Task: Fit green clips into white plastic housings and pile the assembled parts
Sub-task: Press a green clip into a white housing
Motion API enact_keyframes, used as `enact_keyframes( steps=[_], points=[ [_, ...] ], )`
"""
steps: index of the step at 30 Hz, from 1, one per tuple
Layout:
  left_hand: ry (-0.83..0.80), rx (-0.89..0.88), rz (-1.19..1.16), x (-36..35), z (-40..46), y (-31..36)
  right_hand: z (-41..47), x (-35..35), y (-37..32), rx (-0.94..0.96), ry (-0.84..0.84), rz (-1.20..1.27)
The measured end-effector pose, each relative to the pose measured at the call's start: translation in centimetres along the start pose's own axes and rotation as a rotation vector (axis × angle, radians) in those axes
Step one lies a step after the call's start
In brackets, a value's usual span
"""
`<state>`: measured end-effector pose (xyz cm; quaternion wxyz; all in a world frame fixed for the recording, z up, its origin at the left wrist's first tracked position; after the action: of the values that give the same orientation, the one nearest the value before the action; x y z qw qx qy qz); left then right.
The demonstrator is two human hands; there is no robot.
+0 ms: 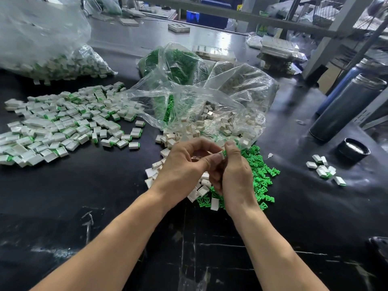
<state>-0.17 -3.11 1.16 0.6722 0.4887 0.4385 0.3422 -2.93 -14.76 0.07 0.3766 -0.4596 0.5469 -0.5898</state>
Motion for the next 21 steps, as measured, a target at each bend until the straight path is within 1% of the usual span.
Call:
enact_keyframes(
  steps=[4,9,15,21],
  points=[
    [0.013,-0.016,0.043,-0.16,-0.12,-0.10,0.20,-0.31,0.08,0.022,-0.020,0.013],
    [0.024,-0.006,0.068,-0.25,-0.29,-0.15,0.77,-0.10,0.79,0.068,0.071,-0.163],
    [0.027,-0.006,0.076,-0.11,-0.18,-0.37,0.84,-0.19,0.80,0.087,0.101,-0.165],
    [0.038,-0.008,0.058,-0.13,-0.09,-0.54,0.72,-0.34,0.70,0.114,0.202,-0.217]
  ],
)
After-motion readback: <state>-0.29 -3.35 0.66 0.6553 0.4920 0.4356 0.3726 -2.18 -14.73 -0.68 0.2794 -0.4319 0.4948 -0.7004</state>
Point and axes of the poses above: each hand's wrist, its own z-axis towards the middle knuckle, its own x-axis out of the back of the hand, y = z × x, the point moved 2 cm from there along z, towards the middle knuckle, and after that the axes turned 12 degrees about -z, right-handed, at the moved point
